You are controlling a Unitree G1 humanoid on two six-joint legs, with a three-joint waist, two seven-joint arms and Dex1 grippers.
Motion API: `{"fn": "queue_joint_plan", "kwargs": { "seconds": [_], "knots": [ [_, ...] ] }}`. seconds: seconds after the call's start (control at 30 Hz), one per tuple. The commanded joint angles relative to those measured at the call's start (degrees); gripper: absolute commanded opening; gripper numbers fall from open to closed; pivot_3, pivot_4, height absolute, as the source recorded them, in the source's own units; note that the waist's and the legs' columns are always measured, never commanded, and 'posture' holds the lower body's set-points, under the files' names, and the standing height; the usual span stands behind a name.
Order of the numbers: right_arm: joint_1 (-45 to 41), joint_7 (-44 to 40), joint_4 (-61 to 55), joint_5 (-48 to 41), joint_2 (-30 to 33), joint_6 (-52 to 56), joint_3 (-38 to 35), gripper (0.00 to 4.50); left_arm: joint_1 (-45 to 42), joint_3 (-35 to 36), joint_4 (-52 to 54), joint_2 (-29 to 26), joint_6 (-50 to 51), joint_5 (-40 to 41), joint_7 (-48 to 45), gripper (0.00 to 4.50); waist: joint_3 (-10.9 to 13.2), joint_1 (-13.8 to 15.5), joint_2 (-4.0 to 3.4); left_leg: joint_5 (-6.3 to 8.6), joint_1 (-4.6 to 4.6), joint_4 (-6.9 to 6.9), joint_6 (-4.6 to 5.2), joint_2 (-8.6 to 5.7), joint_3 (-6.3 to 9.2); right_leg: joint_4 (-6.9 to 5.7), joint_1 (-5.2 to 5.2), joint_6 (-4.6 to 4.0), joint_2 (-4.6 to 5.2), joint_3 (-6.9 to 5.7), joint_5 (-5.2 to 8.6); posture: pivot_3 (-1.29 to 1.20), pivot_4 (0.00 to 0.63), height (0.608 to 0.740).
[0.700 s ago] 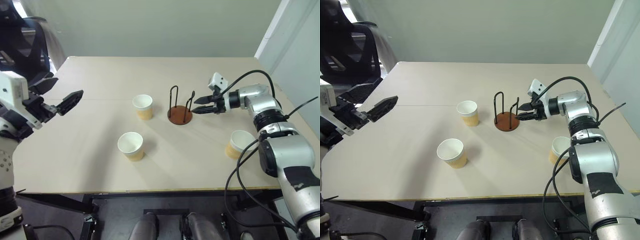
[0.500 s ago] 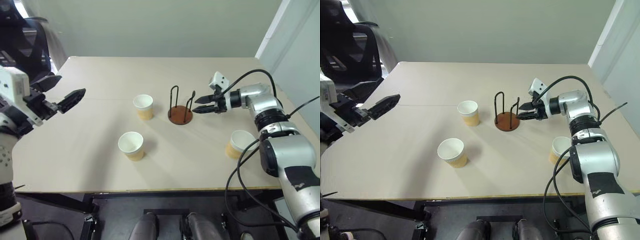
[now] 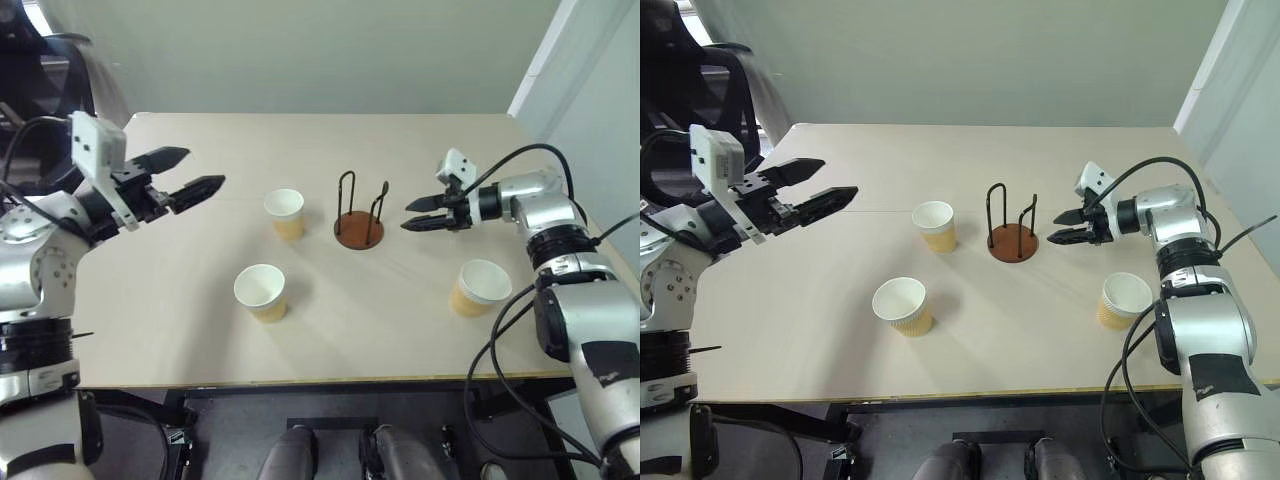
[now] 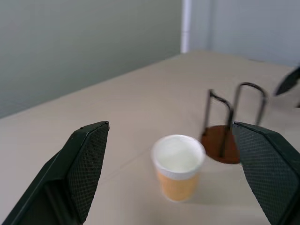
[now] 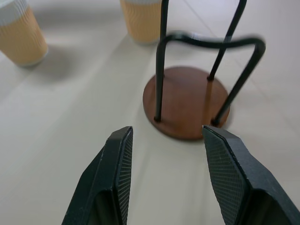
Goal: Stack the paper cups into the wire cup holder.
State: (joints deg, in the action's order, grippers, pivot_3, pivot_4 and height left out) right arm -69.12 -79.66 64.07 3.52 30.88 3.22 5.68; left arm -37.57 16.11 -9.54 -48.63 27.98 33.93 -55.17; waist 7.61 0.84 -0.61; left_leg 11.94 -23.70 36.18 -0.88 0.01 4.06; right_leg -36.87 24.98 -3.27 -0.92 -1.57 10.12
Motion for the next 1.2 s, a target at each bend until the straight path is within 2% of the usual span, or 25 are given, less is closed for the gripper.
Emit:
{"fn": "queue_joint_plan", "kwargs": {
  "seconds": [0.03, 0.17, 0.3, 0.4, 0.73, 1.2],
  "knots": [
    [-0.78, -0.52, -3.25, -1.08, 0.95, 0.79, -0.67, 2.29, -3.67, -0.07, -1.77, 0.43, 0.98, 1.73, -2.84, 4.44, 0.0, -0.01, 0.0, -0.03, 0.0, 0.0, 0.04, 0.0, -0.01, 0.0, 0.0, 0.02, 0.0, 0.0, -0.01, 0.0, 0.15, 0.74],
    [0.03, -0.93, -4.25, -0.92, 0.89, 0.79, -0.34, 2.29, -5.33, -1.7, -3.4, 0.14, -0.27, 1.29, -8.62, 4.44, 0.0, -0.12, 0.0, -0.14, 0.01, 0.0, 0.19, 0.0, -0.01, -0.03, 0.0, 0.02, 0.0, 0.0, -0.02, 0.0, 0.15, 0.74],
    [0.26, -0.86, -5.27, -0.98, 0.33, 1.67, -0.13, 2.29, -5.21, -3.95, -3.4, -3.43, 5.82, 2.47, -15.79, 4.44, 0.0, -0.15, 0.0, -0.24, 0.0, 0.0, 0.38, 0.01, 0.0, -0.01, 0.0, 0.03, 0.0, 0.0, -0.01, 0.0, 0.15, 0.74],
    [-0.11, -0.42, -5.31, -1.11, -0.2, 3.03, -0.21, 2.29, -3.75, -5.02, -1.9, -4.2, 2.82, 0.18, -18.02, 4.44, 0.0, -0.15, 0.0, -0.23, -0.02, 0.0, 0.42, 0.0, 0.01, 0.04, 0.03, 0.03, -0.01, 0.0, 0.0, 0.0, 0.15, 0.74],
    [1.34, -0.97, -10.19, -2.12, -2.51, 8.78, 0.55, 2.29, -1.33, -3.93, -2.24, -6.33, -2.59, -2.24, -21.84, 4.44, 0.0, -0.21, 0.0, -0.25, -0.07, 0.0, 0.5, 0.0, 0.02, 0.05, 0.06, -0.01, -0.01, 0.0, 0.08, 0.0, 0.15, 0.74],
    [0.4, 7.12, -7.53, -0.57, -7.15, 6.62, 1.9, 2.29, -1.05, -2.29, -3.16, -8.58, -3.4, -2.05, -21.51, 4.44, 0.0, -0.25, 0.0, -0.23, -0.21, 0.01, 0.51, 0.0, 0.05, 0.05, 0.19, -0.01, 0.0, -0.01, 0.09, 0.0, 0.15, 0.74]
  ]
}}
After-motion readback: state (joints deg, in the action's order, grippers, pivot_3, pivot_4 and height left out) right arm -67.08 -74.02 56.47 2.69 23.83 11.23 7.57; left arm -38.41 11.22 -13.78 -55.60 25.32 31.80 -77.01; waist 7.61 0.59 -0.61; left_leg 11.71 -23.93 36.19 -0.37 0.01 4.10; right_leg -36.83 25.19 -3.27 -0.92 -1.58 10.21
